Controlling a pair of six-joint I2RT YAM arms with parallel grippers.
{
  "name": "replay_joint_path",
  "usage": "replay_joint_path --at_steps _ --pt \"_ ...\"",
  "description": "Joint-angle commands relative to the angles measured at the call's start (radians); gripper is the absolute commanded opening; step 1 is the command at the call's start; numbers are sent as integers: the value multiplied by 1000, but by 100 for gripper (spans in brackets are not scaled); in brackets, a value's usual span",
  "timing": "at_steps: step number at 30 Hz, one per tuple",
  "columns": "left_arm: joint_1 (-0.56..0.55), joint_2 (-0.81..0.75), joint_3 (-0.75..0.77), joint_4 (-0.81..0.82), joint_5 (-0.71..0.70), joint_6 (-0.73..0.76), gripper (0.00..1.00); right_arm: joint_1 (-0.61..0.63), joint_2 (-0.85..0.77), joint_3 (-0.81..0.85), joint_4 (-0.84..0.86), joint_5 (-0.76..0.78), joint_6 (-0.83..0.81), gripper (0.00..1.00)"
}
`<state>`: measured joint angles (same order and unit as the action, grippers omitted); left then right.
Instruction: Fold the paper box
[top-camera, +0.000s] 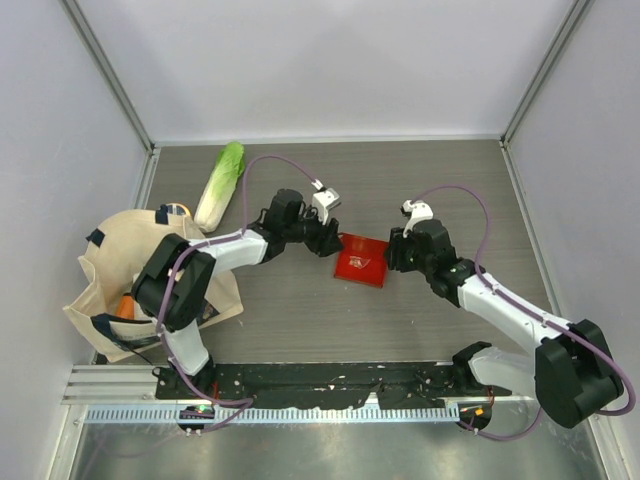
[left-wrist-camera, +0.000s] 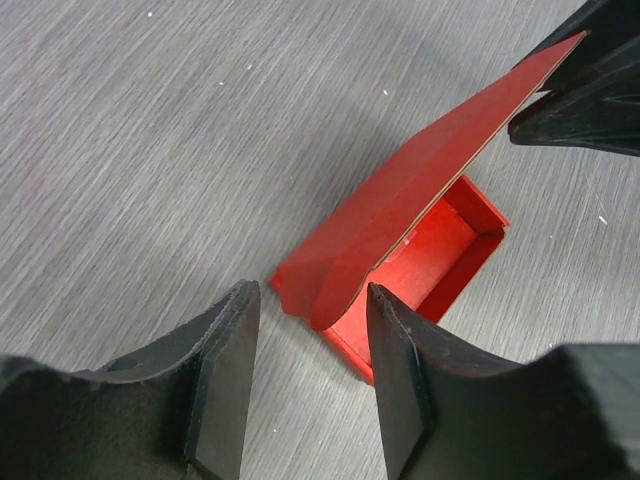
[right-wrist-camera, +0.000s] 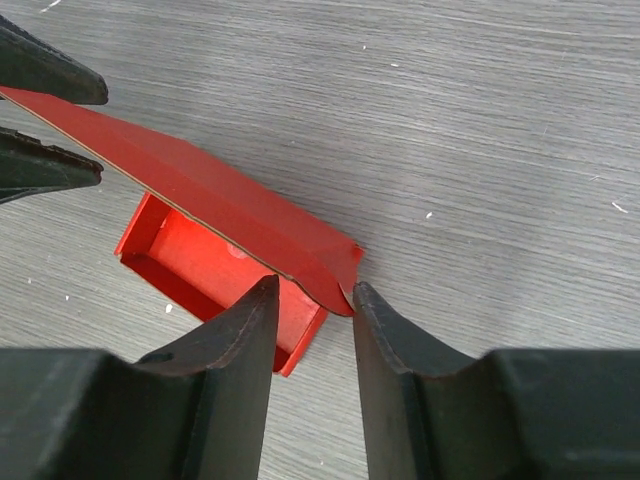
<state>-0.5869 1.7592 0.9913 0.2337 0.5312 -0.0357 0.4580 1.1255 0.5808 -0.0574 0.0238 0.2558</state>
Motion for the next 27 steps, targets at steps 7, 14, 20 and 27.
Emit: replay_joint_path --at_steps 7,14,20,27 --pt "-17 14 44 10 35 10 34 -2 48 45 93 -1 -24 28" --pt "-56 -17 46 -2 -146 -9 10 4 86 63 123 34 -7 7" --pt "-97 -58 49 7 -439 -99 0 99 164 114 178 292 48 1" --pt "-136 -50 30 136 -816 -283 0 301 311 155 351 757 128 1"
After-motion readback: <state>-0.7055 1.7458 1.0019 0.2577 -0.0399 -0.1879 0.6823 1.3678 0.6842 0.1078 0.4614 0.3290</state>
